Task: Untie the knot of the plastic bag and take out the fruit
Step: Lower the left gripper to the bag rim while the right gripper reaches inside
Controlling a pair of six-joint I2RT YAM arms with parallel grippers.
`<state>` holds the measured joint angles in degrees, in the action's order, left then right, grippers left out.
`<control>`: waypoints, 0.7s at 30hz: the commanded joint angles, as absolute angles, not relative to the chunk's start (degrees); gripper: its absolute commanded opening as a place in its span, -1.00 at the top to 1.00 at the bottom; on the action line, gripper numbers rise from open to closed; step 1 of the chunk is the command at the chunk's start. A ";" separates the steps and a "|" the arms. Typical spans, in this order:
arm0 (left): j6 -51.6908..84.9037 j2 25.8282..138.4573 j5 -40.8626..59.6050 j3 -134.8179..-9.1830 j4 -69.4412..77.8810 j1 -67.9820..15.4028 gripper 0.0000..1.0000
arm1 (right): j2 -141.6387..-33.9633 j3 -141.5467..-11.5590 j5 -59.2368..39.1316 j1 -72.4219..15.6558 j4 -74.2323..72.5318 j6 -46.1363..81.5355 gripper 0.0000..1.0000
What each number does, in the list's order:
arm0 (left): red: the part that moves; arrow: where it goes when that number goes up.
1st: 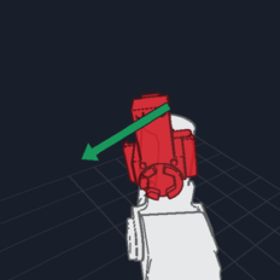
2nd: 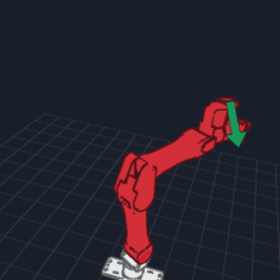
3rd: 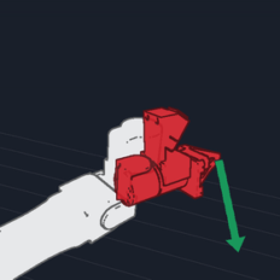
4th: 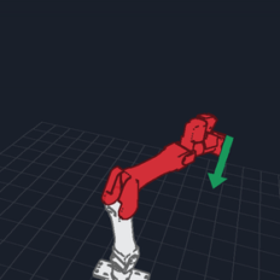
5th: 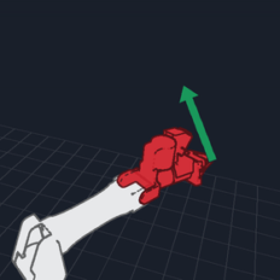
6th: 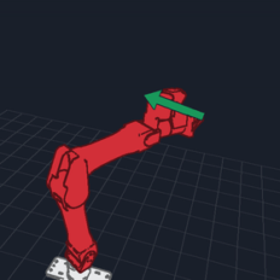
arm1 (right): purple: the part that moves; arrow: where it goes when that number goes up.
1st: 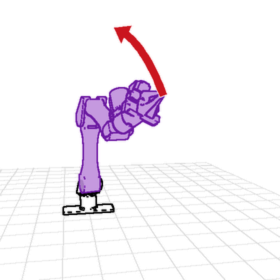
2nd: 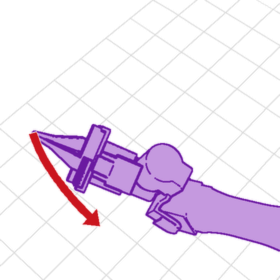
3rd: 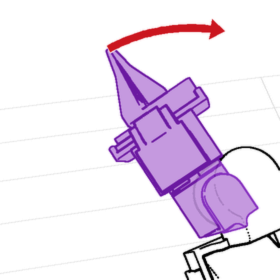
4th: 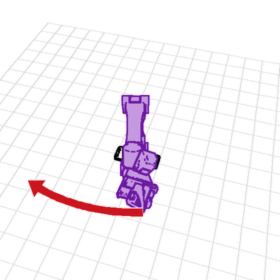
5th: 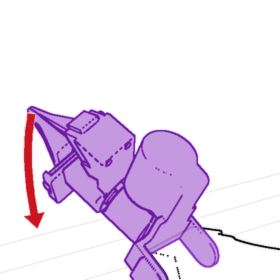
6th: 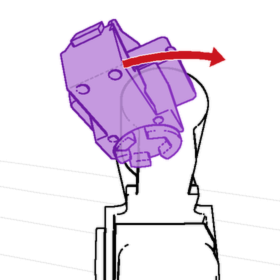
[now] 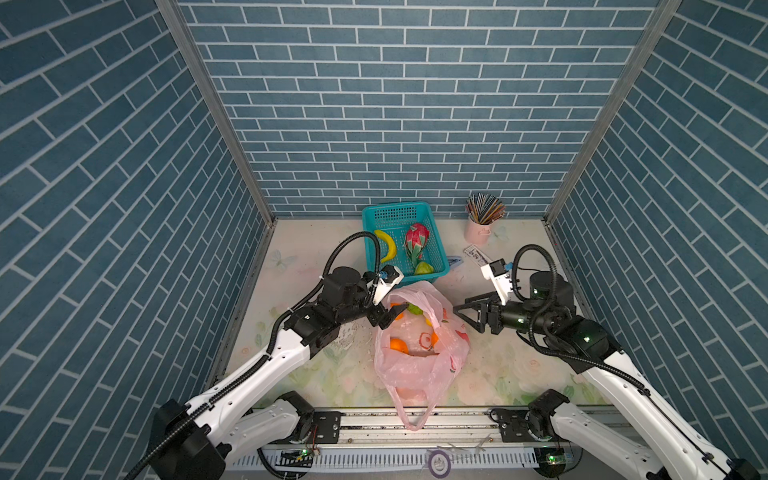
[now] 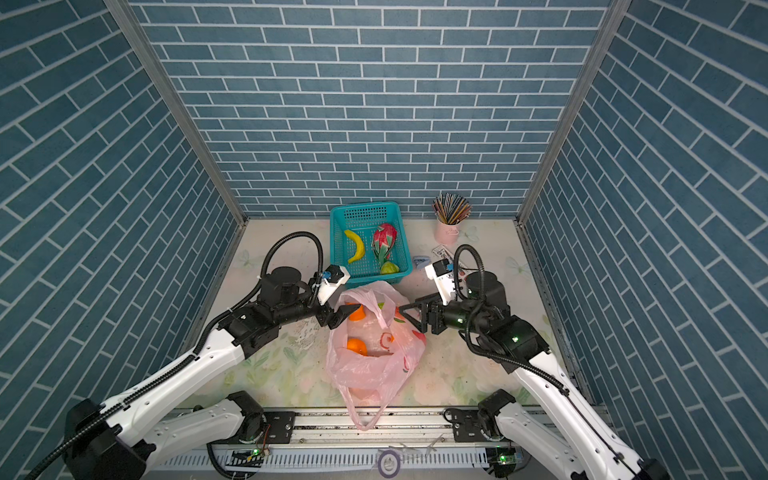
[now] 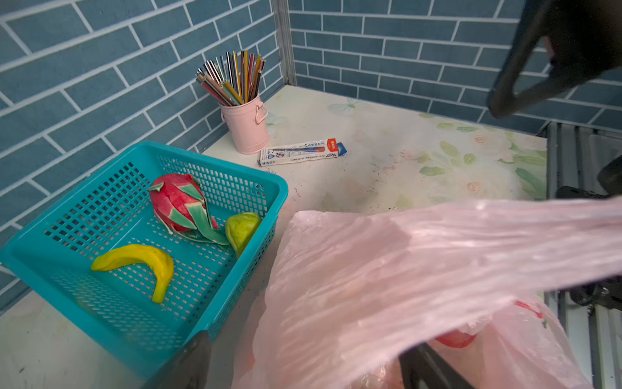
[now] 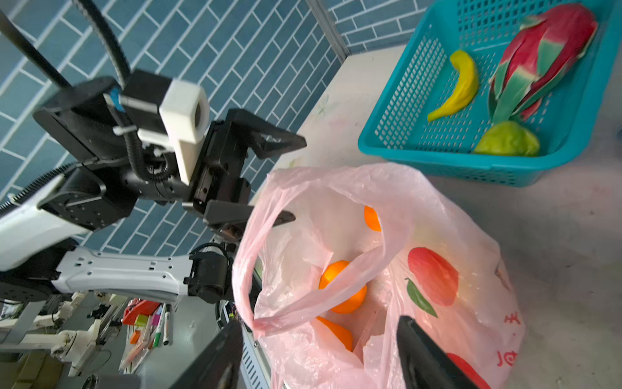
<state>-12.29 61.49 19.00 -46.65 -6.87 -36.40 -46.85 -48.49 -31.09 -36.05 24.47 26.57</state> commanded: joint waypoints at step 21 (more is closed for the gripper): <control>18.15 67.50 7.74 -44.93 7.03 -37.00 0.41 | -61.45 -39.14 -6.88 -61.79 8.64 27.99 -0.22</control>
